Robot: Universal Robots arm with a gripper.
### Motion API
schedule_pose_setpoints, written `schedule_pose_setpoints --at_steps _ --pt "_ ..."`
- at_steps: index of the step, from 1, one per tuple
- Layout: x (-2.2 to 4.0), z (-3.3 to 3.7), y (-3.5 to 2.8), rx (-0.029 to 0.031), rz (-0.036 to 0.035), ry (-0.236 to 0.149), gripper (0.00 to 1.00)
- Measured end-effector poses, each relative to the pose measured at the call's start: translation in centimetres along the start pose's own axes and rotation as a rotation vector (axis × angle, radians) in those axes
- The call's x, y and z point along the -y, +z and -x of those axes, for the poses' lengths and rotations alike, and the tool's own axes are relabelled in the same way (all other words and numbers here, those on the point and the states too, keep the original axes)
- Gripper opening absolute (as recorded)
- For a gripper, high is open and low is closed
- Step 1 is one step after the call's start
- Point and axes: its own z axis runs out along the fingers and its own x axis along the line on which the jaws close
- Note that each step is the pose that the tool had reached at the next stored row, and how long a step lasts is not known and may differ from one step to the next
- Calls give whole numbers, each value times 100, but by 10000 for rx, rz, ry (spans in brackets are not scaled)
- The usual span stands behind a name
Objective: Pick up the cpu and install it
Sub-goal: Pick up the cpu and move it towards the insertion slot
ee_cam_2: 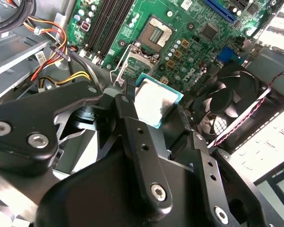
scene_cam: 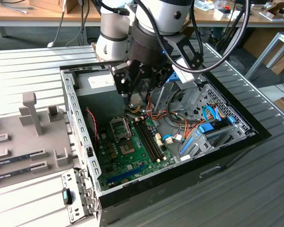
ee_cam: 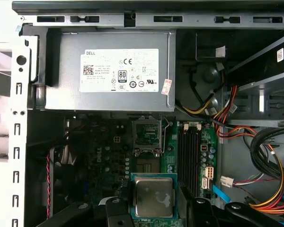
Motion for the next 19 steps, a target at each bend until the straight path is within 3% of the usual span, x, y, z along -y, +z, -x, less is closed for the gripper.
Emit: schedule_pose_setpoints --at_steps 5,19 --pt "6 14 33 1 2 1 47" --pt "99 16 121 0 1 0 47"
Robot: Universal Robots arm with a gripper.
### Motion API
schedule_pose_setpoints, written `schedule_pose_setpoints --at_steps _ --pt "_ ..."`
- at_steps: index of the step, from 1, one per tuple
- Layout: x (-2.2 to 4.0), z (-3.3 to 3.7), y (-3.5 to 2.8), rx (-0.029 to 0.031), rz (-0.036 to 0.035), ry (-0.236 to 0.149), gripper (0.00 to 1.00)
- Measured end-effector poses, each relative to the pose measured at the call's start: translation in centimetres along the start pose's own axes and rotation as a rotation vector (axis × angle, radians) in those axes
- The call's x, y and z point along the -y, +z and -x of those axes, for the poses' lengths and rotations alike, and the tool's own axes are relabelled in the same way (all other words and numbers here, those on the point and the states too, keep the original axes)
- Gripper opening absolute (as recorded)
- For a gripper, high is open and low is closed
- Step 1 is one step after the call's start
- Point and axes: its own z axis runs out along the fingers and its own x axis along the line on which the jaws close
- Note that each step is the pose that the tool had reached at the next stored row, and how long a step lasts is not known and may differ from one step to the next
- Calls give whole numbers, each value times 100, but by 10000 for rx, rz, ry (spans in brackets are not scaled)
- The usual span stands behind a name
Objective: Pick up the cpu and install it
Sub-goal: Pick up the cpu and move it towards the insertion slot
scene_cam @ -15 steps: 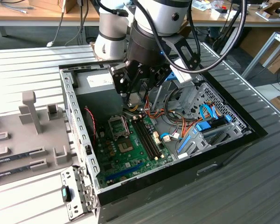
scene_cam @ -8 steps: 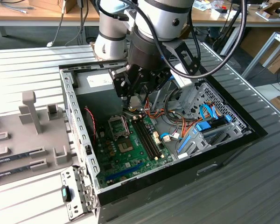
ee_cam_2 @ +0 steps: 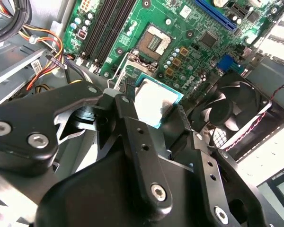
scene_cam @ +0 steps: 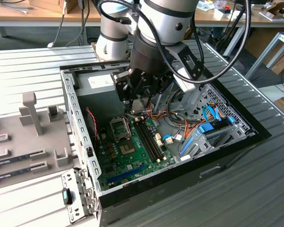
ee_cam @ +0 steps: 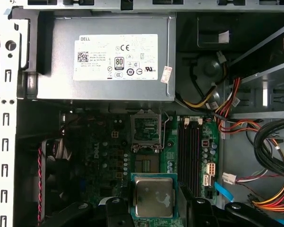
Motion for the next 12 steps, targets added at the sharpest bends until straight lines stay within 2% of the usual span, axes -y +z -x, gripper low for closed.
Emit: schedule_pose_setpoints --at_steps 12 --pt "54 1 70 0 0 0 47"
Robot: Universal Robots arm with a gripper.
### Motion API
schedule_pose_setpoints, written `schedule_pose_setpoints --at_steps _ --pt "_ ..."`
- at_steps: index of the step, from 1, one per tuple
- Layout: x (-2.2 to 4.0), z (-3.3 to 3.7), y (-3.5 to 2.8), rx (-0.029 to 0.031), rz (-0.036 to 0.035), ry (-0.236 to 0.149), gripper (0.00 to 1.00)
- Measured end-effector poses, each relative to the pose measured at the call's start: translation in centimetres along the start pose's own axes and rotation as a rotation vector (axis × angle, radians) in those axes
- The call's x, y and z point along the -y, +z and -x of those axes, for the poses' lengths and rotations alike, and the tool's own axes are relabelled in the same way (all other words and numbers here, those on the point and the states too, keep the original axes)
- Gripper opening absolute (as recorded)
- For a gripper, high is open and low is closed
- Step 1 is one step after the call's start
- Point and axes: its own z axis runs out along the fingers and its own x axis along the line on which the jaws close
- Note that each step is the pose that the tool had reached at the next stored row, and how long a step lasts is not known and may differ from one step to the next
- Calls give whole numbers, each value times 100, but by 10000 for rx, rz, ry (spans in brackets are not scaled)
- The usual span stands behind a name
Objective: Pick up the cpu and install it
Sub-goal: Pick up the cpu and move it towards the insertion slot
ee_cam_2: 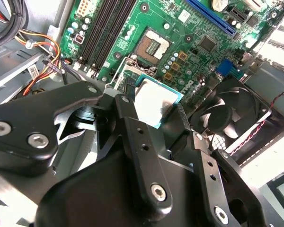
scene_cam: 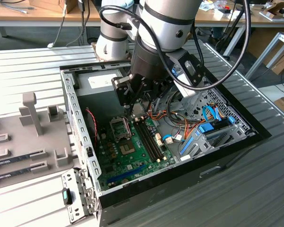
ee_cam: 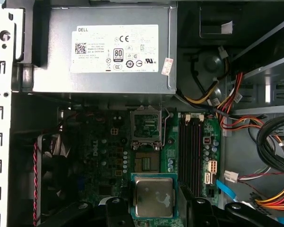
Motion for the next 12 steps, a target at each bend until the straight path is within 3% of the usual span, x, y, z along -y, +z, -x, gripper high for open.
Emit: schedule_pose_setpoints --at_steps 12 --pt "51 2 91 -1 0 1 47"
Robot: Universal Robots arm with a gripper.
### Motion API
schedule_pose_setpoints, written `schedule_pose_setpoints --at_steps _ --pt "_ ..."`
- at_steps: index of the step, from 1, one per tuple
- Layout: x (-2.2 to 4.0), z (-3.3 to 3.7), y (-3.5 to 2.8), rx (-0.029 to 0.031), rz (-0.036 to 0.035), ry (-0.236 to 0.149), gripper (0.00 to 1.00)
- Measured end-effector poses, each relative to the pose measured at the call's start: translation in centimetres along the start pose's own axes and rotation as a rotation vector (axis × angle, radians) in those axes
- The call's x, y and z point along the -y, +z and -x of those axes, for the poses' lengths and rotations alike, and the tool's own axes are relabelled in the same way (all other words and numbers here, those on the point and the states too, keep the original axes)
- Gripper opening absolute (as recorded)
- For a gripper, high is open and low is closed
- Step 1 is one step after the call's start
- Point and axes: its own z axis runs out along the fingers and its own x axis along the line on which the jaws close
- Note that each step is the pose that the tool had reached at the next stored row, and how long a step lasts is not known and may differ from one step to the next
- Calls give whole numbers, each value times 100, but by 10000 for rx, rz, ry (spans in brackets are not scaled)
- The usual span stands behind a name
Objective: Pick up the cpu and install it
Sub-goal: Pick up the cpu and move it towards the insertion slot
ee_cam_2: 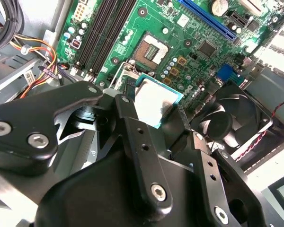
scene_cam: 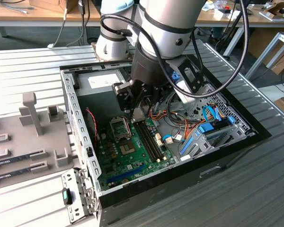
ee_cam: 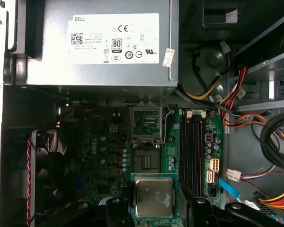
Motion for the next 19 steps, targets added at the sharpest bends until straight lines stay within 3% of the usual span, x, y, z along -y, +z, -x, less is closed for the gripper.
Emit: schedule_pose_setpoints --at_steps 19 --pt "47 2 106 0 0 0 47"
